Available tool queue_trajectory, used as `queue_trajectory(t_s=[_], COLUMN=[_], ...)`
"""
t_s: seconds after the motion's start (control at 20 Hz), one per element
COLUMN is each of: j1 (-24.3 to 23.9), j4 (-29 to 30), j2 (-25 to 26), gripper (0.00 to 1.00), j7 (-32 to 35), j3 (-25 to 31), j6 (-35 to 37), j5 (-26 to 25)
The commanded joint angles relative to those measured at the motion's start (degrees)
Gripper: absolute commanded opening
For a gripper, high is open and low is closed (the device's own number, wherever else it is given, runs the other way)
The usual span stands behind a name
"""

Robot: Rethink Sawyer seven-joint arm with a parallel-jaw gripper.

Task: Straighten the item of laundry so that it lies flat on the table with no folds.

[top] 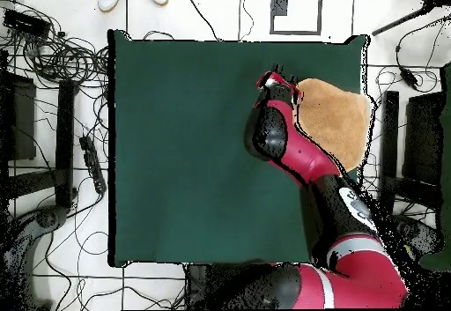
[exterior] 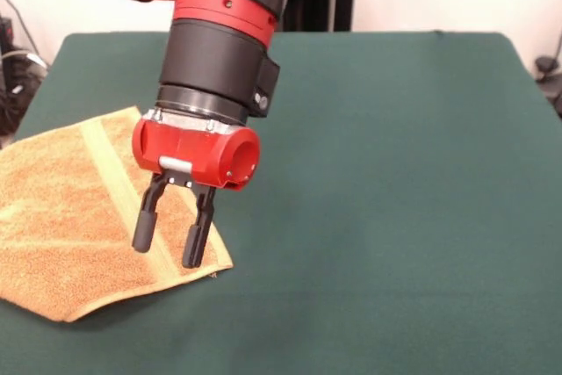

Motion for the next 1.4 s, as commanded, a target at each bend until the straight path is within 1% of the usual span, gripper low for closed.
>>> queue_trajectory(t_s=[0.05,0.2,0.3,0.4,0.55,0.7,0.8,0.9,1.05,1.3,1.4], j1=[-14.5,-14.4,-14.5,-14.0,-13.6,-13.2,-12.2,-10.6,-7.3,-4.0,-2.4], j4=[-0.3,-0.9,-1.1,-1.8,-1.9,-1.4,-1.0,-1.3,-1.9,-2.8,-2.8], j2=[-0.3,-0.6,-0.7,-0.7,-0.5,0.2,0.6,0.8,0.8,2.4,3.2], gripper=[1.00,1.00,1.00,1.00,1.00,1.00,1.00,1.00,1.00,1.00,1.00], j7=[-5.9,-4.5,-2.4,-1.4,1.4,5.1,7.6,8.4,10.8,12.0,12.6], j3=[19.0,19.3,19.6,19.3,19.1,19.3,18.5,17.2,14.2,12.3,10.9], j6=[27.4,28.1,27.5,28.4,27.2,24.0,21.1,20.4,19.3,19.4,17.8], j5=[-14.2,-14.4,-15.2,-16.0,-17.0,-17.1,-16.4,-15.6,-12.7,-9.7,-9.1])
